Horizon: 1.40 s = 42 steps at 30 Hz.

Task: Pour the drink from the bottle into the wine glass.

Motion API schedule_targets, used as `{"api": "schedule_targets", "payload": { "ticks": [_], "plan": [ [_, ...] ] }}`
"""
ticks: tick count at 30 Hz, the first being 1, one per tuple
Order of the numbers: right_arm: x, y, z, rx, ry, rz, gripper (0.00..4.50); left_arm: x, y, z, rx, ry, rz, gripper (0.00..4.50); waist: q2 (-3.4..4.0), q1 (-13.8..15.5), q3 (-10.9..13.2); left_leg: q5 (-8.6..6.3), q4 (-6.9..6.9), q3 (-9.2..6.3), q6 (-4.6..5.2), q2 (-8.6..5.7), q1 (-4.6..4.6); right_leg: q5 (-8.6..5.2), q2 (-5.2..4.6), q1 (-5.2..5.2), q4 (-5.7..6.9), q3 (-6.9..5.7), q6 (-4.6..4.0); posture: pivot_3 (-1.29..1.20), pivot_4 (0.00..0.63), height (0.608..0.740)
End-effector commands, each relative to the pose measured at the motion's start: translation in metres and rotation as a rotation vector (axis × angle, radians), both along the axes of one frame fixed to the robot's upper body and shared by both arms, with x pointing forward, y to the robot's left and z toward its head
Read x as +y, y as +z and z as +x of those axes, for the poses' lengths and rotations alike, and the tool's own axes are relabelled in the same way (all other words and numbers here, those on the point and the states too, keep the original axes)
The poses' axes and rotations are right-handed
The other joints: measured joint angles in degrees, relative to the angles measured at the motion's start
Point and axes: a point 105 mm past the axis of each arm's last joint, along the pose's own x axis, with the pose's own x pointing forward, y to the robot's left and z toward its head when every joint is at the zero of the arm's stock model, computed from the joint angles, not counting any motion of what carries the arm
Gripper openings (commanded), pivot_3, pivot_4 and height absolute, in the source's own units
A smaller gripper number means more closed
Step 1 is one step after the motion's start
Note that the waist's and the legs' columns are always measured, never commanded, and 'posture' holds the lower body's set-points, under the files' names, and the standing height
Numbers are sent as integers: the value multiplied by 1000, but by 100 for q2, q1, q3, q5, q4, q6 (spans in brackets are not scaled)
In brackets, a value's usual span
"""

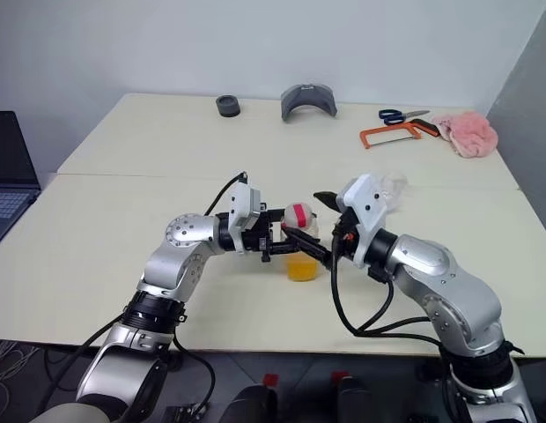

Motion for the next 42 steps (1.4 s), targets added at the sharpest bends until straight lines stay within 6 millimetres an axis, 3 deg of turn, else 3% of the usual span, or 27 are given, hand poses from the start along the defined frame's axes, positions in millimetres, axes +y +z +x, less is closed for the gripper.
{"api": "schedule_targets", "payload": {
  "ticks": [1, 3, 6, 9, 14, 20, 23, 27, 32, 35, 39, 42],
  "plan": [
    [4, 10, -3, -60, 24, 7, 4318, -4, 12, -3, -68, -23, -10, 2167, 0, 1, 0, 0, 0, -2, 0, 0, 0, 0, 0, 0, 0, 0, 0, 0, 150, 740],
    [5, 10, -2, -58, 29, 8, 3968, -4, 12, -4, -69, -23, -8, 2167, 0, 1, 0, 0, 0, -1, 0, 0, 0, 0, 0, 0, 0, 0, 0, 0, 150, 740],
    [8, 8, -3, -55, 48, -3, 2802, -4, 12, -4, -70, -23, -6, 2167, 1, 0, 0, 0, 0, -2, 0, 0, 0, 0, 0, 0, 0, -1, 0, 0, 150, 740],
    [11, 5, -5, -44, 85, -19, 1912, -4, 13, -3, -75, -23, -7, 2167, 1, 0, 1, 0, 0, -3, 0, 0, 0, 0, 0, 0, 0, 0, 0, 0, 150, 740],
    [11, 5, -9, -72, 235, -101, 1846, -4, 16, -5, -69, -51, -10, 2167, 3, -1, 2, 0, 0, -3, 0, -2, 0, 0, 0, 0, 0, 1, 0, 0, 150, 740],
    [-7, 13, -3, -128, 526, -310, 1846, -2, 19, -6, -62, -101, 2, 2166, 6, -3, 19, 0, 3, 16, 1, -8, 1, 0, 3, 1, -1, -3, 0, 0, 150, 740],
    [-10, 21, 3, -142, 554, -323, 1846, -1, 20, -5, -63, -100, -3, 2166, 11, -5, 24, 0, 1, 16, 1, -4, 0, 0, 5, 0, -2, -4, 0, 0, 150, 740],
    [-13, 14, 4, -111, 511, -315, 1846, 0, 23, -5, -52, -80, -35, 2166, 11, -2, 24, -1, -2, 2, 1, 3, -3, 0, -2, -3, -2, -3, -2, 0, 150, 740],
    [-17, 24, 8, -140, 383, -204, 3638, 0, 24, -6, -41, -76, -41, 2166, 11, 1, 25, 0, 6, -14, 1, 4, -11, 0, -12, -5, -1, -3, -1, 0, 150, 740],
    [-23, 34, -2, -141, 326, -130, 4499, 2, 25, -6, -34, -65, -46, 2166, 13, 8, 26, 0, 6, -22, 0, 6, -16, 0, -13, -8, 1, -5, -1, 0, 150, 740],
    [-15, 36, -19, -137, 213, -24, 4500, 6, 24, -2, -40, -45, -40, 2166, 13, 8, 25, 1, 9, -35, -2, 8, -45, 0, -13, -29, 1, -13, -1, 0, 150, 740],
    [-6, 30, -13, -154, 69, 3, 4500, 6, 26, 1, -52, -35, -36, 2166, 14, -6, 25, 2, 10, -31, -3, 6, -54, 0, -12, -44, 7, -9, -1, 0, 150, 740]
  ]
}}
